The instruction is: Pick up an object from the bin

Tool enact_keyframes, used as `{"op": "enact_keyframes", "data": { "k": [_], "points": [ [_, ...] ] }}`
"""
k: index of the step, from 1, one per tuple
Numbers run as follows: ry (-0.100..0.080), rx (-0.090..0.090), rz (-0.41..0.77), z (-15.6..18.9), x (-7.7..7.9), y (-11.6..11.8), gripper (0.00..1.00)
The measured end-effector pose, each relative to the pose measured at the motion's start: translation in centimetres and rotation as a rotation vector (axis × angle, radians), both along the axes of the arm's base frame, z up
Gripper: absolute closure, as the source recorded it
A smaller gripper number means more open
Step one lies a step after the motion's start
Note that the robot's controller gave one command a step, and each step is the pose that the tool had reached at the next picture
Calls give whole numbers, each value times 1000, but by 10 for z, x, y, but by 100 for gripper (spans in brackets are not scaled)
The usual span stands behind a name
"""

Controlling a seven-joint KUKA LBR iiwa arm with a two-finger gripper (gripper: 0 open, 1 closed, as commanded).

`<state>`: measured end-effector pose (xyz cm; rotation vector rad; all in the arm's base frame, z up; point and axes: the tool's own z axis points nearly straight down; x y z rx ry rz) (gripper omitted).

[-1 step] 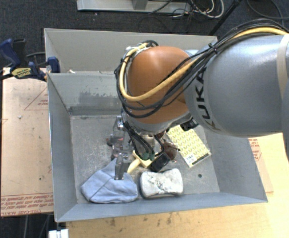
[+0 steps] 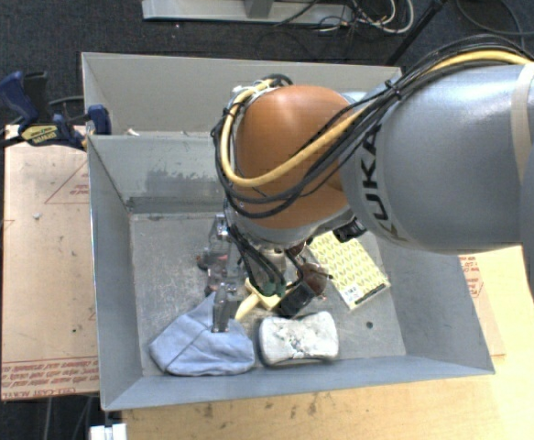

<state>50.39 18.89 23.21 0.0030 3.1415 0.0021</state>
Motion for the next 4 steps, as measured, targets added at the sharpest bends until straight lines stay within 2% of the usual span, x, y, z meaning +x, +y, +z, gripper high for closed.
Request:
{"op": "enact_keyframes", "data": {
  "k": [1,2,3,4],
  "points": [
    [-5,1,80,-42,-2,-17,0],
    [-6,0,233,-108,19,-43,0],
    [-13,5,195,-154,83,-48,100],
    [-13,5,195,-154,83,-48,100]
  ]
}}
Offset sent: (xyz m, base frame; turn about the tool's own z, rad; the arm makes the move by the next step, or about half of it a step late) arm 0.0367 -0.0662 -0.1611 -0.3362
